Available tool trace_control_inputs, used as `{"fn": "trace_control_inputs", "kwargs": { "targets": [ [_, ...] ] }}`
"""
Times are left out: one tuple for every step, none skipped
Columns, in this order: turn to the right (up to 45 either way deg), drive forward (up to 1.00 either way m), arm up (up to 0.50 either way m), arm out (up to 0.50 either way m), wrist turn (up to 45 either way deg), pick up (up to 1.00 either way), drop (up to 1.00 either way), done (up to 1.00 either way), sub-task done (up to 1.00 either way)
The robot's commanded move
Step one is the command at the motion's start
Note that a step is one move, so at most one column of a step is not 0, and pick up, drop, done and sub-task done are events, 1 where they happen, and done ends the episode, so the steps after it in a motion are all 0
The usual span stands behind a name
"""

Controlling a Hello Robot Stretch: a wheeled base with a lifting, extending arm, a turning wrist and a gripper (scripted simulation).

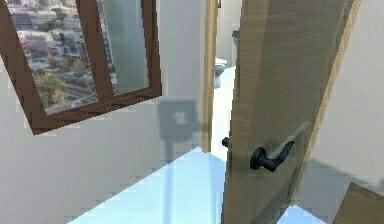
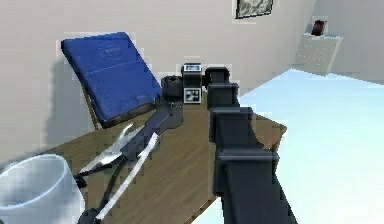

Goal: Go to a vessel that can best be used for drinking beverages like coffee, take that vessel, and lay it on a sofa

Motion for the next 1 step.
{"fn": "trace_control_inputs", "kwargs": {
  "targets": [
    [0.0, 0.0, 0.0, -0.24, 0.0, 0.0, 0.0, 0.0, 0.0]
  ]
}}
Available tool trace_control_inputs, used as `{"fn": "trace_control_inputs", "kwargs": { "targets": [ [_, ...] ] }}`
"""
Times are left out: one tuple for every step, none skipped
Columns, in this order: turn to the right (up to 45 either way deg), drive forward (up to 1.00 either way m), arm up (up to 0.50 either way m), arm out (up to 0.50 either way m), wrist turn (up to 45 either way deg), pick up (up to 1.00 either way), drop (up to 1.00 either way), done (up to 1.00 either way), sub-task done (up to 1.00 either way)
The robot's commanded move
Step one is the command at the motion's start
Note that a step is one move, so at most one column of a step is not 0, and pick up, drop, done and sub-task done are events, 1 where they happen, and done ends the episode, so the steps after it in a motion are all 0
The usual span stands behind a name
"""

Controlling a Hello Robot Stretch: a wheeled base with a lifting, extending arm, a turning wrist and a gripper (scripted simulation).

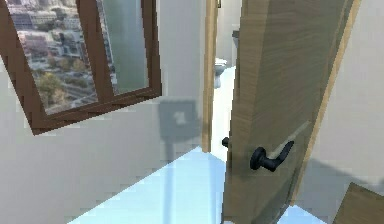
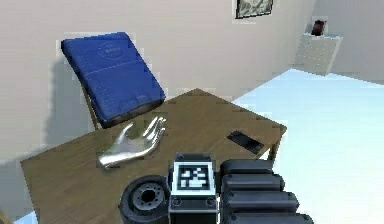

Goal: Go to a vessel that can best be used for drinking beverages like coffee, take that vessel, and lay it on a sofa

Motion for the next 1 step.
{"fn": "trace_control_inputs", "kwargs": {
  "targets": [
    [-45.0, 0.0, 0.0, 0.0, 0.0, 0.0, 0.0, 0.0, 0.0]
  ]
}}
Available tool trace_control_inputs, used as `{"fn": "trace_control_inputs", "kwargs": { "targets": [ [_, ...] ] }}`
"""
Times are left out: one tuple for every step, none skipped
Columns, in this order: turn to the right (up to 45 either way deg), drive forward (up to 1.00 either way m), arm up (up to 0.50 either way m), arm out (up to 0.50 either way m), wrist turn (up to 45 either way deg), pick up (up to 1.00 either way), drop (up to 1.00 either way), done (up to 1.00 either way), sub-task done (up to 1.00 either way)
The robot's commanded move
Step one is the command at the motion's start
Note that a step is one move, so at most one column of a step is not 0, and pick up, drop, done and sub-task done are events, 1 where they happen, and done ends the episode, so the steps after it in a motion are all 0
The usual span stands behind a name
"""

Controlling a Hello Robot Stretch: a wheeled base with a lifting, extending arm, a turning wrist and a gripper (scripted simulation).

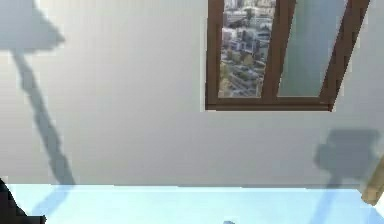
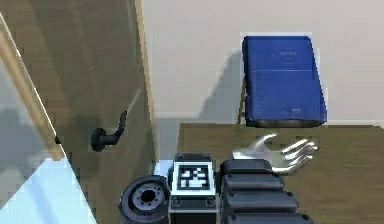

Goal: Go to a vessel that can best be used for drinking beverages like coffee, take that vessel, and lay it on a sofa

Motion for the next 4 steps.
{"fn": "trace_control_inputs", "kwargs": {
  "targets": [
    [-45.0, 0.0, 0.0, 0.0, 0.0, 0.0, 0.0, 0.0, 0.0],
    [-42.0, 0.0, 0.0, 0.0, 0.0, 0.0, 0.0, 0.0, 0.0],
    [0.0, 0.2, 0.0, 0.0, 0.0, 0.0, 0.0, 0.0, 0.0],
    [45.0, 0.0, 0.0, 0.0, 0.0, 0.0, 0.0, 0.0, 0.0]
  ]
}}
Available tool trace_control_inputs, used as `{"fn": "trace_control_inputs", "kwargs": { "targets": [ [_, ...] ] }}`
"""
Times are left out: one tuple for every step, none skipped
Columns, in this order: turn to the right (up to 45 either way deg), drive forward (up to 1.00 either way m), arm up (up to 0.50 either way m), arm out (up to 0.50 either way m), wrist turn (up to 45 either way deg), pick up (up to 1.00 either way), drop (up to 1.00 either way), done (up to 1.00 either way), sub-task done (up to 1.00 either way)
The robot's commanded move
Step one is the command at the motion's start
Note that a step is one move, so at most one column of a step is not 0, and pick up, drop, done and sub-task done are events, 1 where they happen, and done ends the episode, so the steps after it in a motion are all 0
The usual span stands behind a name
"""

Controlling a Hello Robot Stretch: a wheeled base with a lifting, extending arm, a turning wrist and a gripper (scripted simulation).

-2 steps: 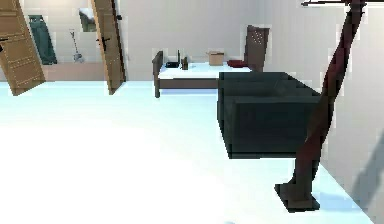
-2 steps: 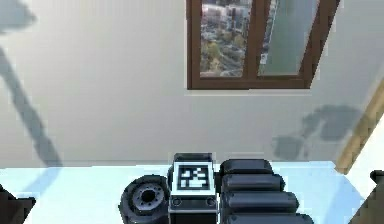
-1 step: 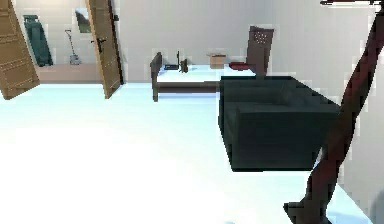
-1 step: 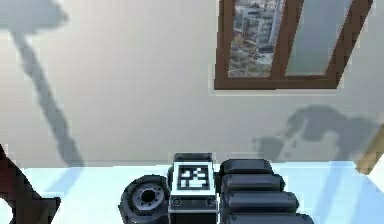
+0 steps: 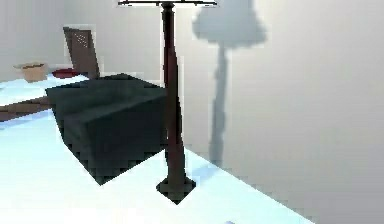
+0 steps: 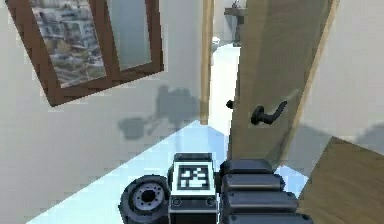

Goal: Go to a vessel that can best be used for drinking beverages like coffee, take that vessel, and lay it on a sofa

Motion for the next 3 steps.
{"fn": "trace_control_inputs", "kwargs": {
  "targets": [
    [0.0, 0.35, 0.0, 0.0, 0.0, 0.0, 0.0, 0.0, 0.0],
    [45.0, 0.0, 0.0, 0.0, 0.0, 0.0, 0.0, 0.0, 0.0],
    [33.0, 0.0, 0.0, 0.0, 0.0, 0.0, 0.0, 0.0, 0.0]
  ]
}}
